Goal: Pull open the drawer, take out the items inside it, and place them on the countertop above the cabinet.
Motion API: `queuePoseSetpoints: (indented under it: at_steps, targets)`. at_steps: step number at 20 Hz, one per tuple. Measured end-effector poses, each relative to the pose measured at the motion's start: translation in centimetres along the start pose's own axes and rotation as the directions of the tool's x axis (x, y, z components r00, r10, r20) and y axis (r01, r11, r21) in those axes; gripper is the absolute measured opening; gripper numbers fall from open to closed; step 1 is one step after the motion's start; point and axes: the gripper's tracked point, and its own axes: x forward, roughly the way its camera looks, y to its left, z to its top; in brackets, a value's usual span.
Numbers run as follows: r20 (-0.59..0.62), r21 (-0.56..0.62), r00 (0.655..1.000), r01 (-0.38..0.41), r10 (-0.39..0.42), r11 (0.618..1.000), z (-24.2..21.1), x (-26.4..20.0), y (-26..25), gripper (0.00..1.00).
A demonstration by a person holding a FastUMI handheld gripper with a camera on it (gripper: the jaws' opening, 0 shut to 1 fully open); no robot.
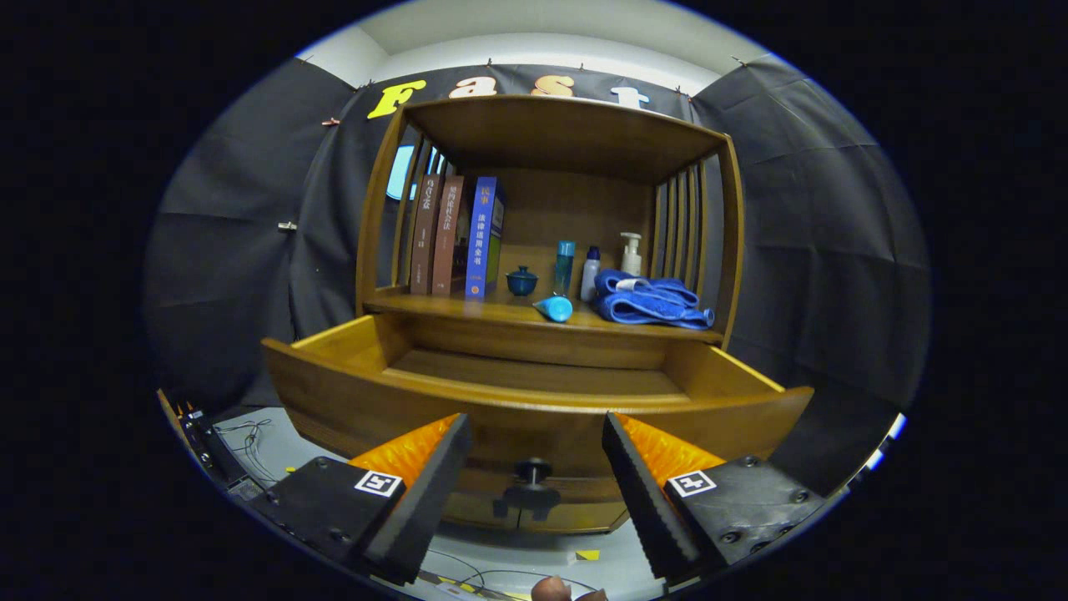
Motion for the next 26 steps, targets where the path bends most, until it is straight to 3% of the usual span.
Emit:
queuePoseSetpoints:
  at_steps: [4,7,11,26]
  targets:
    - [-0.024,0.024,0.999,0.022,-0.022,0.999,-2.3,1.3,-0.4,1.00]
    - [0.031,-0.005,0.999,0.030,-0.030,1.000,-2.1,1.4,-0.2,1.00]
    - [0.014,0.005,1.000,0.023,-0.024,1.000,-1.8,2.0,-0.2,1.00]
    - [-0.005,-0.016,1.000,0.027,-0.027,0.999,-0.4,11.6,0.2,1.00]
